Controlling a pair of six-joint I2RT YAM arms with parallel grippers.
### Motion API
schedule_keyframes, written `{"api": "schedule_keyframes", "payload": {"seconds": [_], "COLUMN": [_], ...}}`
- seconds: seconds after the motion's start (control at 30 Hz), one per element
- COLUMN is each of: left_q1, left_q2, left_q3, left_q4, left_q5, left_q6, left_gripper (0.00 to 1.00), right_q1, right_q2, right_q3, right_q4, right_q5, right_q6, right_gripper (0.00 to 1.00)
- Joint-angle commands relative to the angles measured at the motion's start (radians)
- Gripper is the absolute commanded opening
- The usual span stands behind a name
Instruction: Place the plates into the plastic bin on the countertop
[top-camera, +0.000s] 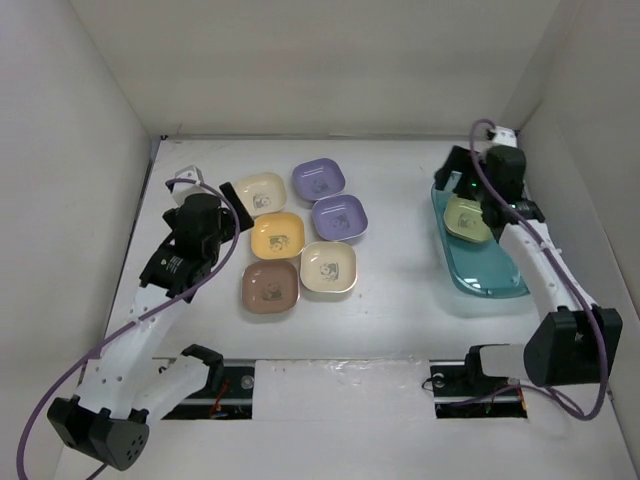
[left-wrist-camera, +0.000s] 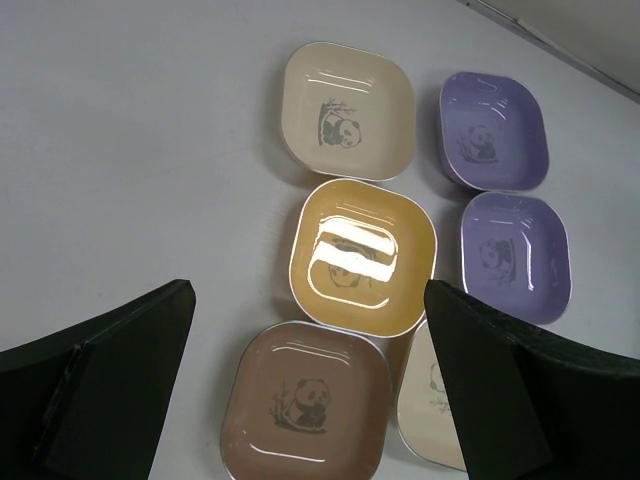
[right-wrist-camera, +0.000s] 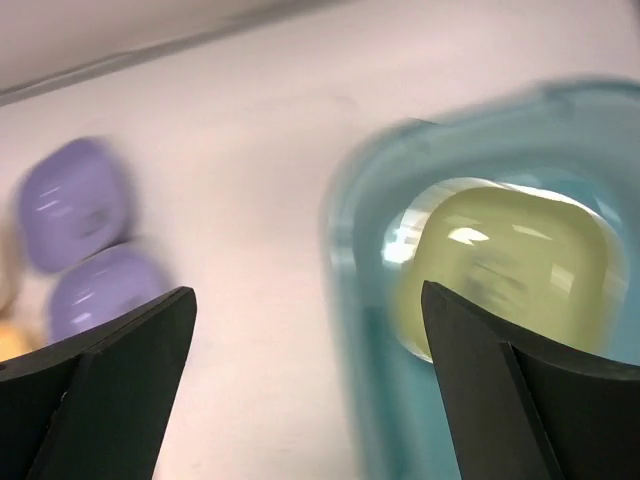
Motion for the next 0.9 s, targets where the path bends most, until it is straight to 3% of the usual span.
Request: {"api": "schedule_keyframes", "payload": {"seconds": [0.0,0.03,0.17,0.27,0.43,0.63,0.77,0.8,0.87], "left_q1": [-0.002,-0.002,-0.002,-0.002,-0.002,-0.002,-0.002,-0.002,-0.002], "left_q2": [0.022,0.023,0.033,0.033,0.033,0.043,0.033,0.033,0.024], "left_q3": [0.003,0.003,0.003,0.003,0.003,0.003,0.003,0.003,0.003], "left_q4": [0.015,0.015,0.004,0.004,0.004,0.004,0.004,0.004,0.004], "left_q5": [-0.018,-0.018,-0.027,-0.027,-0.027,-0.027,-0.027,-0.027,-0.027], "left_q6": [0.003,0.003,-0.006,-0.006,-0.006,-0.006,-0.006,-0.006,-0.006], "left_gripper": [1.0,1.0,1.0,1.0,1.0,1.0,1.0,1.0,1.0], "right_q1": [0.184,0.282,0.4,0.428,0.473,0.482,0.482,0.482,0.471], "right_q2": [0.04,0.072,0.294,0.452,0.647,0.73,0.776,0.776,0.776], "right_q3": [0.063,0.112,0.262,0.331,0.491,0.531,0.546,0.537,0.514], "right_q4": [0.037,0.021,-0.071,-0.08,-0.141,-0.19,-0.232,-0.232,-0.232], "right_q5": [0.049,0.084,0.137,0.038,0.013,0.078,0.099,0.099,0.099], "right_q6": [-0.089,-0.104,-0.138,-0.169,-0.195,-0.145,-0.132,-0.132,-0.132], "right_gripper": [1.0,1.0,0.97,0.93,0.9,0.85,0.72,0.64,0.63]}}
